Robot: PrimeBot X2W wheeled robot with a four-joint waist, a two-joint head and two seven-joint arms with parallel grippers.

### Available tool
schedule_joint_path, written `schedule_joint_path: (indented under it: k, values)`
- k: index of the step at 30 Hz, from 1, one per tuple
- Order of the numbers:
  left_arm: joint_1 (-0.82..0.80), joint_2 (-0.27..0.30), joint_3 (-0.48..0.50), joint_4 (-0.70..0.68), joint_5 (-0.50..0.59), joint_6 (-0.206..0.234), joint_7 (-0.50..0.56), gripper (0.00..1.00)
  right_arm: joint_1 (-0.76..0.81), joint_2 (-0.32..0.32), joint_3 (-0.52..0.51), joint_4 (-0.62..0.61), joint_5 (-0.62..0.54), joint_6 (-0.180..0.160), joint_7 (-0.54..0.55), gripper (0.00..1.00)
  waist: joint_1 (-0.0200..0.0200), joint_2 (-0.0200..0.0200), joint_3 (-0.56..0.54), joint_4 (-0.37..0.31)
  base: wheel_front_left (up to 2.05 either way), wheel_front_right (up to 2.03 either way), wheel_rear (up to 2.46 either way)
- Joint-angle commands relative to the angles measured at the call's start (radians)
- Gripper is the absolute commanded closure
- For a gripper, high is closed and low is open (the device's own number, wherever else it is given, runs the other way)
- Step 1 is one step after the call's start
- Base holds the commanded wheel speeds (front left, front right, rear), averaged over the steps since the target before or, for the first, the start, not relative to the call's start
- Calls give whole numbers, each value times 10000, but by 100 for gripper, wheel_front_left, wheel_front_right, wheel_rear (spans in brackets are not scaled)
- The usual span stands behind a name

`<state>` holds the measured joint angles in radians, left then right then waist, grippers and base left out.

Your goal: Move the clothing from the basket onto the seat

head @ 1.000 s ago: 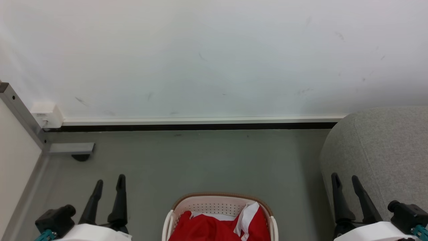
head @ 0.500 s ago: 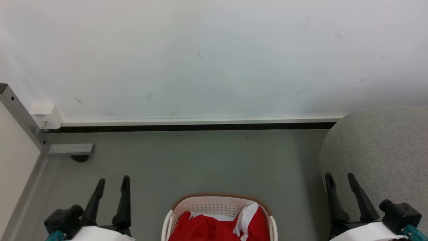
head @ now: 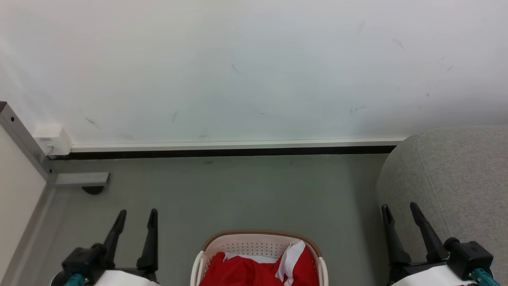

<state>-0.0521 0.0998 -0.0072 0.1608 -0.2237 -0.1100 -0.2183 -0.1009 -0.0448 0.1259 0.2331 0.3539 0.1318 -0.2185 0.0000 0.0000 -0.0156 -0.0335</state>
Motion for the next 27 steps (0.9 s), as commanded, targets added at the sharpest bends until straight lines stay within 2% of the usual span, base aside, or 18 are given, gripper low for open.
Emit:
schedule_joint_path:
  k: [1,18,27]
  values:
    - [35,79,11,-27,270,-30,-78,0,-160,-82,28,-56,-206,-17,-87,0,0,0,-2,0,0,0,0]
    - [95,-48,42,-78,1484,-87,-399,0,-172,-86,242,-55,-1279,-20,-408,0,0,0,-44,-42,0,0,0]
    - [43,-106,142,-5,1654,-121,-465,0,-177,-84,279,-27,-1537,-21,-475,0,0,0,-76,-55,0,0,0]
